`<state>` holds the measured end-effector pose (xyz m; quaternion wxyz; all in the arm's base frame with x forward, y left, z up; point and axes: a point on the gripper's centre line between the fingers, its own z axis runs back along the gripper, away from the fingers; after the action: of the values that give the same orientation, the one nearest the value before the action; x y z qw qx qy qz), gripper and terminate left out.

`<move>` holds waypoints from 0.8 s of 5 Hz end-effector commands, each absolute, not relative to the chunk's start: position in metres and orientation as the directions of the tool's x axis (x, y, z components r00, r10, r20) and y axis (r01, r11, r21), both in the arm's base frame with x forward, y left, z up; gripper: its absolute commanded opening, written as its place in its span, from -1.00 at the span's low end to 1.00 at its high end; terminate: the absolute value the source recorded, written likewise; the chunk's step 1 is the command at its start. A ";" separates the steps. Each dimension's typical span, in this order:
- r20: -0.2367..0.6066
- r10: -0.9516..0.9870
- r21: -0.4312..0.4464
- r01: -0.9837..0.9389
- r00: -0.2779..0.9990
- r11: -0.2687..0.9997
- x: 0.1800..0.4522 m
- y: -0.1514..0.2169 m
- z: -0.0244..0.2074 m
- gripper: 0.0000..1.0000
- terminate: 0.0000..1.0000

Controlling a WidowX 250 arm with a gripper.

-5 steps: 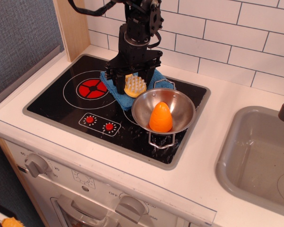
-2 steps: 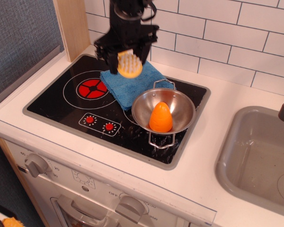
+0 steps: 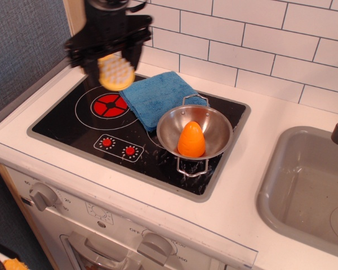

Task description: Take brush off cloth and place in front left of stovetop

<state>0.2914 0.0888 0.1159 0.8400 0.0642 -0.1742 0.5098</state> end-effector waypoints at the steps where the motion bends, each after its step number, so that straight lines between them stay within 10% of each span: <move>1: 0.347 0.887 -0.061 -0.936 0.305 0.346 0.256 0.122 0.096 -1.00 -1.00; 4: 0.294 0.944 -0.082 -0.981 0.147 0.178 0.237 0.159 0.036 -1.00 -1.00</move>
<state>0.2404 0.1608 0.0275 0.7579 0.0655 -0.1230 0.6373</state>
